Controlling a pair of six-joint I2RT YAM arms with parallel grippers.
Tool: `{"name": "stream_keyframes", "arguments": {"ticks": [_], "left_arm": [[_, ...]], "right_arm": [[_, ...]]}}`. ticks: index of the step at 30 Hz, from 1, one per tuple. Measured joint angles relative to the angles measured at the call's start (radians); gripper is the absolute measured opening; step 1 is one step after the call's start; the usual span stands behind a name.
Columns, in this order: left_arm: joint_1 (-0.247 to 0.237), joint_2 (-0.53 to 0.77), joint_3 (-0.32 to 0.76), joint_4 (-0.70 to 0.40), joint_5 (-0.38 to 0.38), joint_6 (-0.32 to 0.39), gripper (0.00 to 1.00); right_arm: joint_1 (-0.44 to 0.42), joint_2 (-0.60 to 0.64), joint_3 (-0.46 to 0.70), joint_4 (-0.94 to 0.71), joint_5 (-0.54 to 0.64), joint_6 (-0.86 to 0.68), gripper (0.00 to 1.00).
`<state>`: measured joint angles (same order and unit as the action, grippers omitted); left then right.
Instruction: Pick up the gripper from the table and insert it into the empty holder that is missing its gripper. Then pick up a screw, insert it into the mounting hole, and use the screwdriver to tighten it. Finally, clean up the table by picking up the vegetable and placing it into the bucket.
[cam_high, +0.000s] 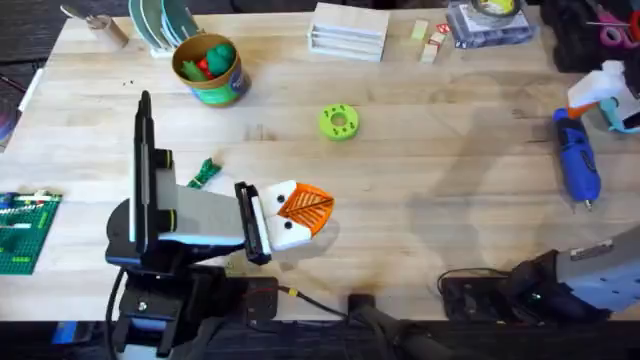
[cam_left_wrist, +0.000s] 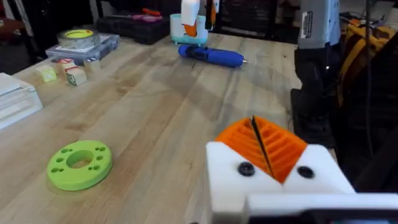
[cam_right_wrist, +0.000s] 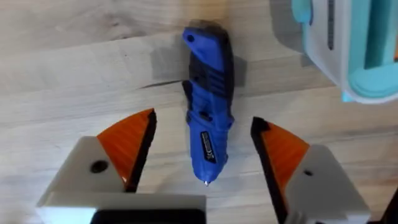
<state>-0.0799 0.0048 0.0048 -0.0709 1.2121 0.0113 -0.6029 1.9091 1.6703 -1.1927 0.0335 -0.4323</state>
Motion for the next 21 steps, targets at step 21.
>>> {"name": "stream_keyframes", "arguments": {"ticks": [21], "left_arm": [[0.000,0.000,0.000,0.000,0.000,0.000,0.004]], "right_arm": [[0.000,0.190,0.000,0.031,-0.008,-0.127,0.992]]}}
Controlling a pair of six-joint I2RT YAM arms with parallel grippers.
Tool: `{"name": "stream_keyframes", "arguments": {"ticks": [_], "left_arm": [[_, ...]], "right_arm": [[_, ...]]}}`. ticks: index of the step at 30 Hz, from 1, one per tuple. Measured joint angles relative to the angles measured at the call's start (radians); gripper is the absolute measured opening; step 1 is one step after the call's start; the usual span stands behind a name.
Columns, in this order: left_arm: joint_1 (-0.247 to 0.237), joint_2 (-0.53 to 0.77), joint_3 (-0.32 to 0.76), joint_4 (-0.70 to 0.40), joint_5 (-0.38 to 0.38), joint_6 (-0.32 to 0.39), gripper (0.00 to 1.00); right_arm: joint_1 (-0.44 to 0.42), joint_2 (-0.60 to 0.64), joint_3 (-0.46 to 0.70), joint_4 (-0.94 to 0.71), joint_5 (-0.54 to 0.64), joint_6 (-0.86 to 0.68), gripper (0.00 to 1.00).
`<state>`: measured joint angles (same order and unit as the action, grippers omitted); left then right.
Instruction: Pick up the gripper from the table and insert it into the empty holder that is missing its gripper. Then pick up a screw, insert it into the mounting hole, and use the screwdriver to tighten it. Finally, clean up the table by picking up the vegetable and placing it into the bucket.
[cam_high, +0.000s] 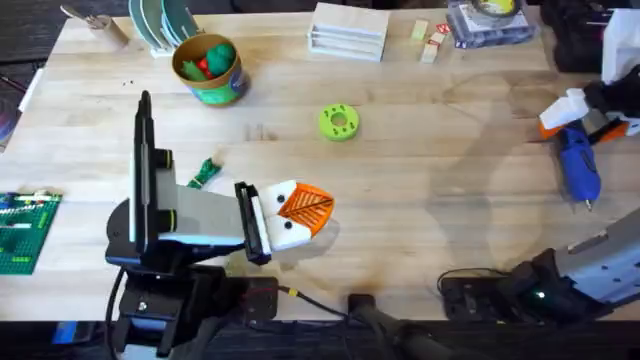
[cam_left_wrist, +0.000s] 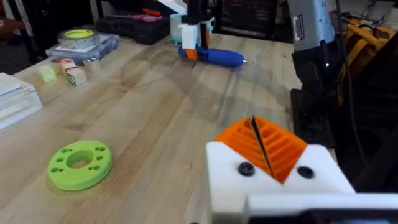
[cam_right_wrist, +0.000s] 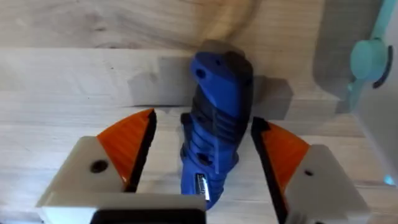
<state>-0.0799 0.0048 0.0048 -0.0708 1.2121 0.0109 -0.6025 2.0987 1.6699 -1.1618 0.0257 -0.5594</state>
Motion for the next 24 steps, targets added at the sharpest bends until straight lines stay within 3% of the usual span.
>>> {"name": "stream_keyframes", "arguments": {"ticks": [13,15,19,24], "left_arm": [[0.000,0.000,0.000,0.000,0.000,0.000,0.004],[0.000,0.000,0.000,0.000,0.000,0.000,0.004],[0.000,0.000,0.000,0.000,0.000,0.000,0.004],[0.000,0.000,0.000,0.000,0.000,0.000,0.004]], "right_arm": [[0.000,0.035,0.000,0.005,0.016,-0.002,0.974],[0.000,0.035,0.000,0.007,0.022,-0.002,0.908],[-0.003,0.035,0.000,0.015,0.037,-0.005,0.674],[-0.005,0.035,0.000,0.018,0.042,-0.010,0.555]]}}
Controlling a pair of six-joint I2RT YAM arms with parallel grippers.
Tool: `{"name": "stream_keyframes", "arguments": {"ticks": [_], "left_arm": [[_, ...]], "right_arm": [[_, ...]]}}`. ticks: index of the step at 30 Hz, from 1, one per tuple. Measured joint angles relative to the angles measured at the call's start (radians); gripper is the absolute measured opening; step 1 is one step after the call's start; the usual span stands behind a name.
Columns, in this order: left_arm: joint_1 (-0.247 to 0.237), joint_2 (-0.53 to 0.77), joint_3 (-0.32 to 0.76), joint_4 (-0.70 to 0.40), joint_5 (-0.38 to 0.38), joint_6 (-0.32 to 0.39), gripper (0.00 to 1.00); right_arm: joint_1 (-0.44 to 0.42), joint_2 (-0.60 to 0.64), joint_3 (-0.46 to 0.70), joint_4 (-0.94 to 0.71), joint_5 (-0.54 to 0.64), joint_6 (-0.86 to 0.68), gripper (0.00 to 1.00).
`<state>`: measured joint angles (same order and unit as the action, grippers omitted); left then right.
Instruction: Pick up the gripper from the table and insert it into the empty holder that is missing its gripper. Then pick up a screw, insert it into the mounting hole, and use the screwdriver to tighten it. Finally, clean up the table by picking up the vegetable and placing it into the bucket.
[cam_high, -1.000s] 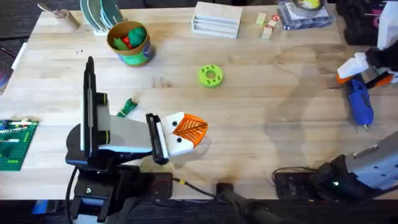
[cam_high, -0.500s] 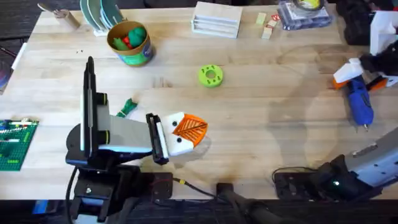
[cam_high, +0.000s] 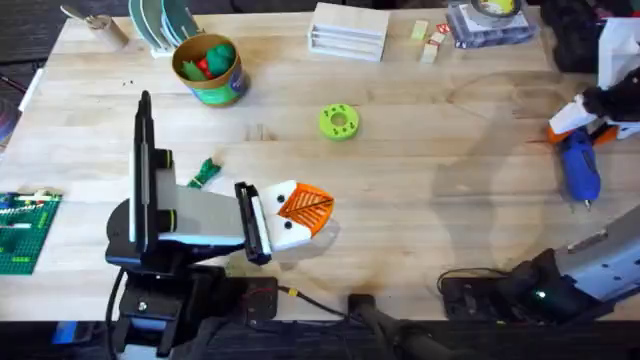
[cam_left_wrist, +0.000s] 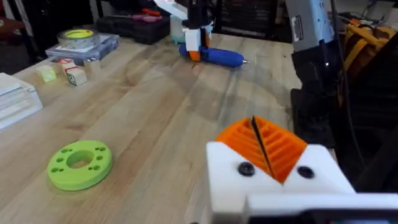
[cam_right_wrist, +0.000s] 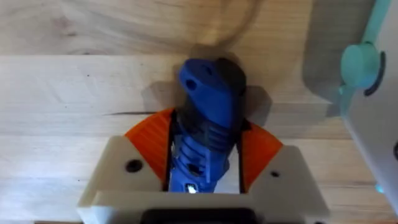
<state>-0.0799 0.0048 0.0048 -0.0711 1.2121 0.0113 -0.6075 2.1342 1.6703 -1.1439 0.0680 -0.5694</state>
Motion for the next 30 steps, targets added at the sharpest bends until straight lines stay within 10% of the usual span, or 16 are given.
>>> {"name": "stream_keyframes", "arguments": {"ticks": [12,19,30], "left_arm": [[0.000,0.000,0.000,0.000,0.000,0.000,0.004],[0.000,0.000,0.000,0.000,0.000,0.000,0.004],[0.000,0.000,0.000,0.000,0.000,0.000,0.004]], "right_arm": [[0.000,0.000,0.000,0.003,0.006,-0.001,0.328],[0.000,0.004,0.000,0.007,0.006,-0.003,0.021],[0.000,0.003,0.000,-0.001,0.006,-0.004,0.026]]}}
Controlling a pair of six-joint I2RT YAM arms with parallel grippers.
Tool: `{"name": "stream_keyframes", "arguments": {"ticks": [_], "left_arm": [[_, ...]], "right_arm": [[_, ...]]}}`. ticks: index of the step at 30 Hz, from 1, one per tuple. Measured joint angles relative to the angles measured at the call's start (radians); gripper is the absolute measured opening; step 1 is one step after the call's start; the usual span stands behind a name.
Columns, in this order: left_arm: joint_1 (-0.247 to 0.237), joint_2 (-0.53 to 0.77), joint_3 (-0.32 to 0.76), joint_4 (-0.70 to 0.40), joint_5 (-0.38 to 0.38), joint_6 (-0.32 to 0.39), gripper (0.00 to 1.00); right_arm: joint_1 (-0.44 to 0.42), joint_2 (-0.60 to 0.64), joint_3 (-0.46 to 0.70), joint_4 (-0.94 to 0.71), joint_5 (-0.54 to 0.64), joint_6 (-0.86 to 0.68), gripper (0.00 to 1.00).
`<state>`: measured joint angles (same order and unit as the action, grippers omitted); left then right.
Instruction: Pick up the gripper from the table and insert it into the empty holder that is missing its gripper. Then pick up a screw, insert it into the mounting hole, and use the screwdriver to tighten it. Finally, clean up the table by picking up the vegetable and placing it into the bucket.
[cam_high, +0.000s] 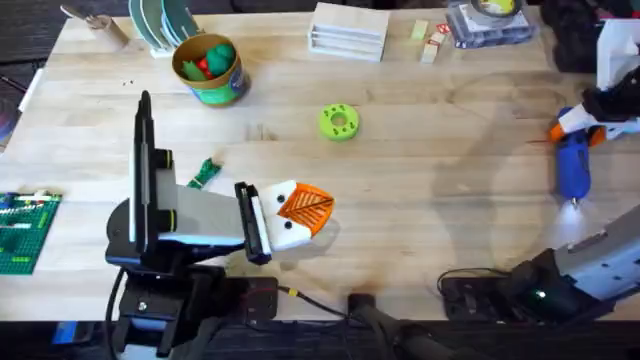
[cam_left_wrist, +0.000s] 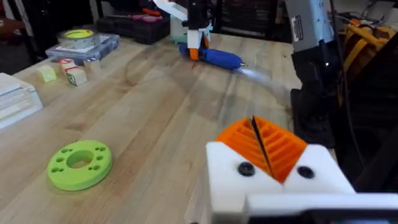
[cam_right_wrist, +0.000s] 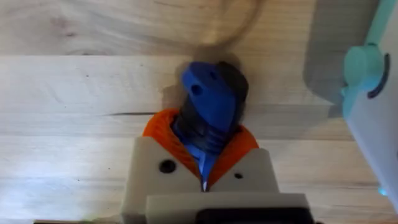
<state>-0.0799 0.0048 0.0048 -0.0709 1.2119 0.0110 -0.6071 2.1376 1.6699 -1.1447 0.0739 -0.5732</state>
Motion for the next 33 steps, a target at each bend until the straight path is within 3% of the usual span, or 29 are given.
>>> {"name": "stream_keyframes", "arguments": {"ticks": [8,14,23,33], "left_arm": [[0.000,0.000,0.000,0.000,0.000,0.000,0.004],[0.000,0.000,0.000,0.000,0.000,0.000,0.004],[0.000,0.000,0.000,0.000,0.000,0.000,0.004],[0.000,0.000,0.000,0.000,0.000,0.000,0.004]], "right_arm": [[0.002,-0.064,-0.003,-0.012,-0.072,0.001,0.026],[0.037,-0.241,-0.003,-0.006,-0.117,0.027,0.026],[0.186,-0.483,-0.003,0.150,-0.235,0.090,0.026],[0.247,-0.729,-0.004,0.123,-0.330,0.128,0.026]]}}
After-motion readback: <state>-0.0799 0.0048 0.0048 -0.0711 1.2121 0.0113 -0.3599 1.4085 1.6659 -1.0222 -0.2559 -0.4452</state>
